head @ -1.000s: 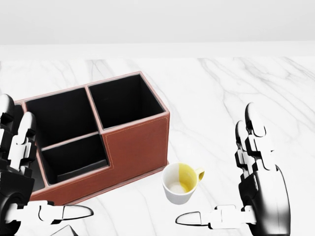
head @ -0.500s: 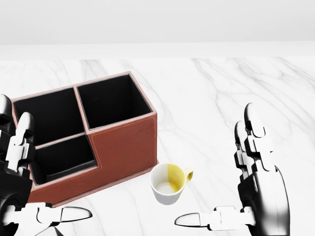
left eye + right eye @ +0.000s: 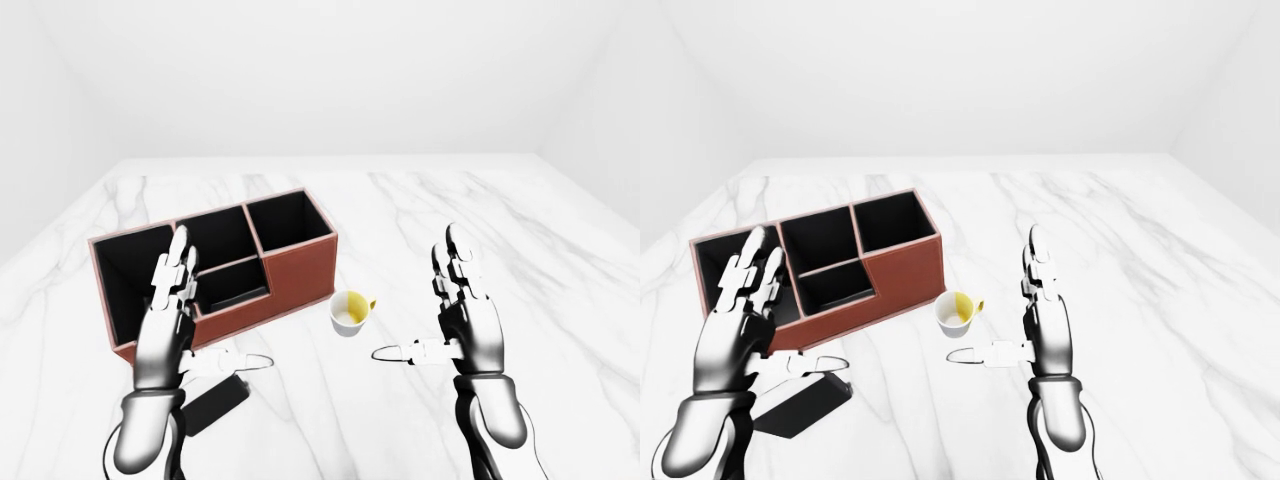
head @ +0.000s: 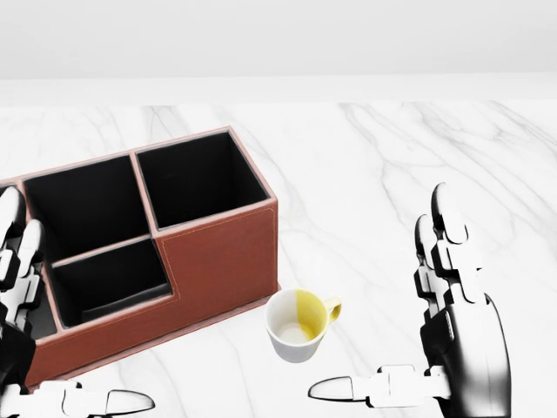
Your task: Pick up the book and place it in the front compartment of the caddy.
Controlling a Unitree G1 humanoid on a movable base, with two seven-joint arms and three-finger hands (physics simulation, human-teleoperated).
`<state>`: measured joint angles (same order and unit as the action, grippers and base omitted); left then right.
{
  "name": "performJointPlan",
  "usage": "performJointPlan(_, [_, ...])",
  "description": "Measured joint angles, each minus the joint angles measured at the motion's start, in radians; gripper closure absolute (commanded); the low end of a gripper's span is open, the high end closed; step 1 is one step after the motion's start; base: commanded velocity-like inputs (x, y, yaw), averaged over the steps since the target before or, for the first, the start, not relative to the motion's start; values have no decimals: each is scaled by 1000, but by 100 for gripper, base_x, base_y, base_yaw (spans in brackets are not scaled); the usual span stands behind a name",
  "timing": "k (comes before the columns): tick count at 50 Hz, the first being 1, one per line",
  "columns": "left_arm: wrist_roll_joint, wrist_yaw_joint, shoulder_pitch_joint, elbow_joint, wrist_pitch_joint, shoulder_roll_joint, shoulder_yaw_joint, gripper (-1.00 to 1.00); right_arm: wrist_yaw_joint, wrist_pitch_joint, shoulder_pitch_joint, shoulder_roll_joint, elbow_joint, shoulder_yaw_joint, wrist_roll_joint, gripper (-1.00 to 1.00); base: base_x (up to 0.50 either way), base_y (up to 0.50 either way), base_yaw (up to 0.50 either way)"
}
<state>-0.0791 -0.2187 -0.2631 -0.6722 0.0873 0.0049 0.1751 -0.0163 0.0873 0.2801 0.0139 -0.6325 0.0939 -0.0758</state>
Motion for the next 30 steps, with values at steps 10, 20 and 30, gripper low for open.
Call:
performJointPlan(10, [-299,23,-87,72,-175,-21,97,-100,-4,0,3,-2,-7,-6,-1,-100,0,0,0])
performJointPlan(20, [-440,11,-113,111,-175,-63,174,-100,-6,0,4,-3,-9,-9,-1,-100,0,0,0])
performJointPlan(30, [-514,9,-128,140,-175,-86,214,-100,-6,0,3,-4,-8,-13,0,-100,0,0,0])
